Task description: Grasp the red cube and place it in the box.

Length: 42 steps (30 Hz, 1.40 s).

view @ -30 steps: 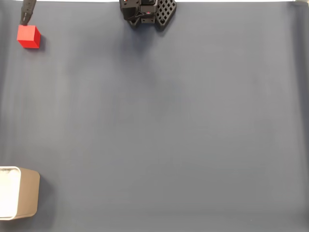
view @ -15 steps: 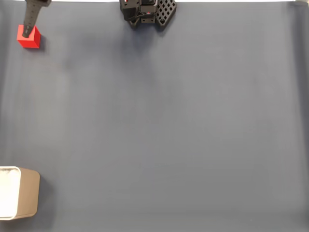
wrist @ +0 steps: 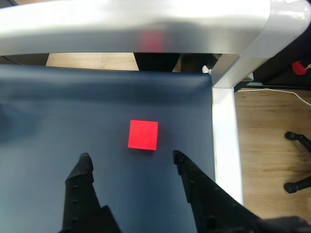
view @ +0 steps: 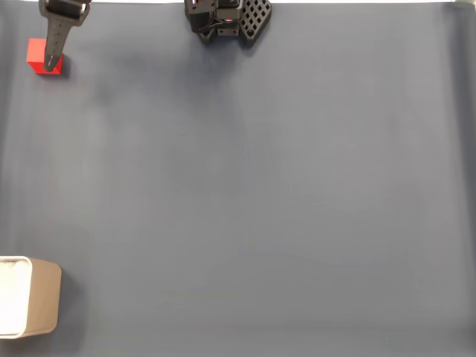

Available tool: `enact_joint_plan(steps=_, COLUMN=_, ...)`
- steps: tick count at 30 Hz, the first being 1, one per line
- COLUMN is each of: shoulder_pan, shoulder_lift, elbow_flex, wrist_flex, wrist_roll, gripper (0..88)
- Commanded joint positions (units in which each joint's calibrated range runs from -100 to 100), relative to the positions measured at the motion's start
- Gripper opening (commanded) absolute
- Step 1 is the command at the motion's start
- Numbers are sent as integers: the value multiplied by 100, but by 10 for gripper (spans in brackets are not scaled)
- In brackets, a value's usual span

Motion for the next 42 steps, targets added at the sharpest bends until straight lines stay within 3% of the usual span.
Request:
enact_joint_plan(steps=1, shoulder_pan=-49, shoulder_lift=55, elbow_flex=45, wrist_flex=-204, wrist_roll=39, gripper=386)
enact_joint_plan(steps=42, shoulder_pan=-476, shoulder_lift=1346, elbow_flex=-713, wrist_flex=-728, wrist_roll=-176, gripper=386)
